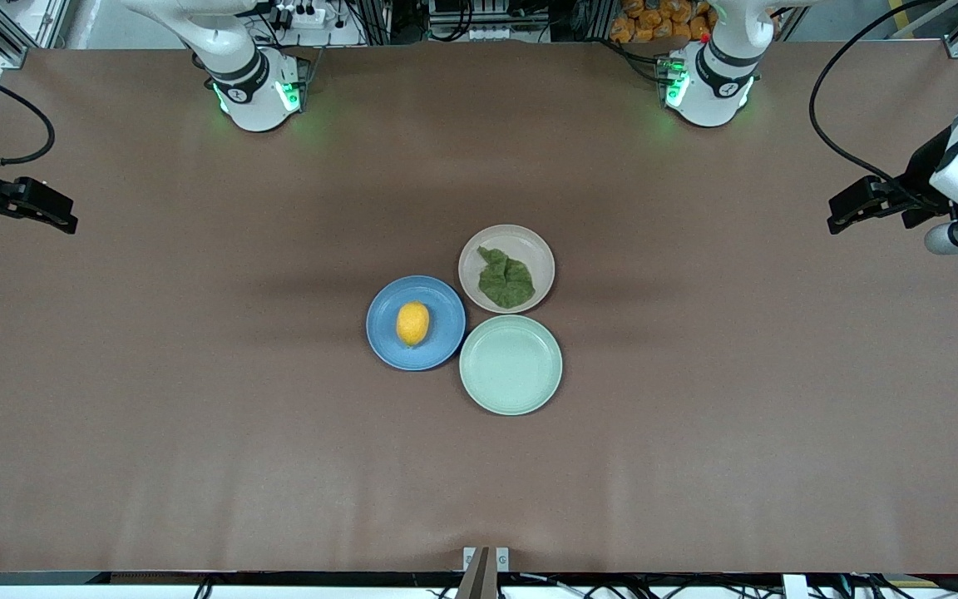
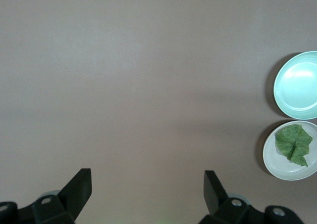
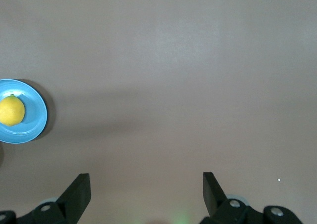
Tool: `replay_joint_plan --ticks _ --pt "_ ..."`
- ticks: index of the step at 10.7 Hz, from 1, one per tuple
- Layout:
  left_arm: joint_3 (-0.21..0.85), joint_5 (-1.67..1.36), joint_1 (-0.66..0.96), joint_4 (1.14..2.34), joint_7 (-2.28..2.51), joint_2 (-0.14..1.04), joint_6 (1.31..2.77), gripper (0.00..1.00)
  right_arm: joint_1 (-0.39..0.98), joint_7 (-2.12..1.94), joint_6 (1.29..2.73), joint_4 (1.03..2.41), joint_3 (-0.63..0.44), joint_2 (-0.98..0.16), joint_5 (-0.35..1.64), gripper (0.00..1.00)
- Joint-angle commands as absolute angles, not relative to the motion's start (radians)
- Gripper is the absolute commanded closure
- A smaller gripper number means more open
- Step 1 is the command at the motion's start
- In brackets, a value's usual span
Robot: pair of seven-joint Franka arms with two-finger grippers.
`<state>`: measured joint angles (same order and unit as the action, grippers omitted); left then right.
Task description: Pick lemon and lettuce from blue and beige plates
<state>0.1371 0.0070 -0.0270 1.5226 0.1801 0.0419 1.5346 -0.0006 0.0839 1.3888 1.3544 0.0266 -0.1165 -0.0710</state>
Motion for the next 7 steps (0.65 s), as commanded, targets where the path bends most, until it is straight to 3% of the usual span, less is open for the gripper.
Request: replay_joint_plan --ticks 1,7 --pt "0.133 0.002 -0.028 1.517 0.160 0.032 1.517 0.00 -0.005 0.074 1.384 1.362 0.026 -0.106 -0.064 0.00" --pt "0.187 -0.017 0.034 1.554 0.292 0.080 1.564 0.00 0.001 0.080 1.448 1.362 0.026 -0.133 0.046 0.00"
